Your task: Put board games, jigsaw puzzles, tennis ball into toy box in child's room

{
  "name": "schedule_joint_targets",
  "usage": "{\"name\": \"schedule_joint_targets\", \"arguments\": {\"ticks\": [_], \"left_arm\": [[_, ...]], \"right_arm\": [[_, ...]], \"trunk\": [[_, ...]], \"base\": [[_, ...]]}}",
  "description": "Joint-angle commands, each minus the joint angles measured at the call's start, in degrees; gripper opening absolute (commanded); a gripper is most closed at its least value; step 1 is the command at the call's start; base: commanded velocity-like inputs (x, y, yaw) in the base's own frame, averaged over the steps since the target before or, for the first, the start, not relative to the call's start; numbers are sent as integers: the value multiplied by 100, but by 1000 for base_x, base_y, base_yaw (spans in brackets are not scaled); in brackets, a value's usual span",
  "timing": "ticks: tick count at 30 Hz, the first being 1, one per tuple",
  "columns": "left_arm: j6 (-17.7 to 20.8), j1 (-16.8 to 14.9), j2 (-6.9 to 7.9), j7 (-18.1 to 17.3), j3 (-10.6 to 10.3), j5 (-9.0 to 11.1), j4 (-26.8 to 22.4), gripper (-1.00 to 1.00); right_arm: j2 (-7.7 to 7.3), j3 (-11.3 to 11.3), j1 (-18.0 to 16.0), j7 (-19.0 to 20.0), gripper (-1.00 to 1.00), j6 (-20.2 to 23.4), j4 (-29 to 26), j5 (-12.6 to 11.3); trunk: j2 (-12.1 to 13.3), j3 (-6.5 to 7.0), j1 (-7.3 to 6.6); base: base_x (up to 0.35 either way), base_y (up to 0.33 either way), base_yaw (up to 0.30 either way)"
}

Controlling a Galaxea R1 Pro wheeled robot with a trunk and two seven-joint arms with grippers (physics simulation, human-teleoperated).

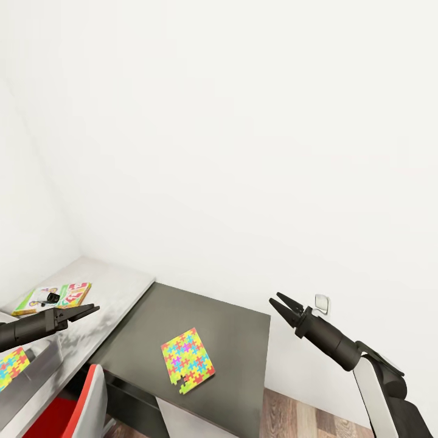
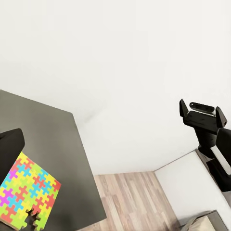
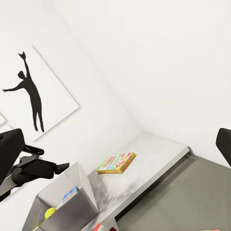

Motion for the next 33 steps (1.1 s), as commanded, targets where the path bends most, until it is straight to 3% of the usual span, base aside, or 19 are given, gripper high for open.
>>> {"name": "schedule_joint_targets", "arguments": {"ticks": [1,17,33], "left_arm": [[61,-5,1,-22,-1,-2,0,100],[55,-5,5,-22,1,-2,0,100],[52,-5,8,-22,-1,-2,0,100]], "right_arm": [[-1,-2,-5,3,100,45,-1,-35],[4,-1,-5,-1,100,50,2,-29],[-11,1,-5,-1,100,59,4,-30]], "trunk": [[-13,-13,4],[-13,1,4],[-13,112,4]], "base": [[0,0,0],[0,0,-13],[0,0,-164]]}}
